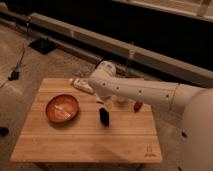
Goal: Knock the eraser over
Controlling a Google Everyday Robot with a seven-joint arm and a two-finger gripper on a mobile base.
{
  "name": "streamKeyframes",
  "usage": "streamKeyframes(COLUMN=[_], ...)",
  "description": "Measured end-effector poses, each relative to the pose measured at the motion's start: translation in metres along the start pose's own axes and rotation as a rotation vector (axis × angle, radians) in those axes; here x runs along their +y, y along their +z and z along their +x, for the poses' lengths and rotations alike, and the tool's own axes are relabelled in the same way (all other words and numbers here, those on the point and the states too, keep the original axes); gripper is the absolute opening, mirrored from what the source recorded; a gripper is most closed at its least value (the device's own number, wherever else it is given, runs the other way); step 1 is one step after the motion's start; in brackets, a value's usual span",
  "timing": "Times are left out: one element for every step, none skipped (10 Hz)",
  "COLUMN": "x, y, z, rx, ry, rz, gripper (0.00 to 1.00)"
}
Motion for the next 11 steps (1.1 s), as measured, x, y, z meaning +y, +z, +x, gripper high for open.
streamKeyframes(x=[0.002,0.003,0.007,0.011,0.015,0.022,0.034,0.038,0.041,0.037,0.031], y=[0.001,0.002,0.0,-0.003,-0.006,-0.011,-0.016,-0.019,-0.02,-0.02,-0.02], z=[-0.001,-0.003,-0.008,-0.014,-0.02,-0.031,-0.042,-0.05,-0.052,-0.048,-0.044], rx=[-0.004,-0.007,-0.021,-0.035,-0.05,-0.081,-0.112,-0.137,-0.143,-0.135,-0.131], ry=[-0.001,-0.002,-0.008,-0.013,-0.02,-0.031,-0.046,-0.056,-0.052,-0.047,-0.046], rz=[-0.005,-0.008,-0.019,-0.028,-0.037,-0.051,-0.067,-0.066,-0.06,-0.052,-0.051], gripper=[0.65,0.65,0.65,0.65,0.65,0.65,0.65,0.65,0.65,0.65,0.65])
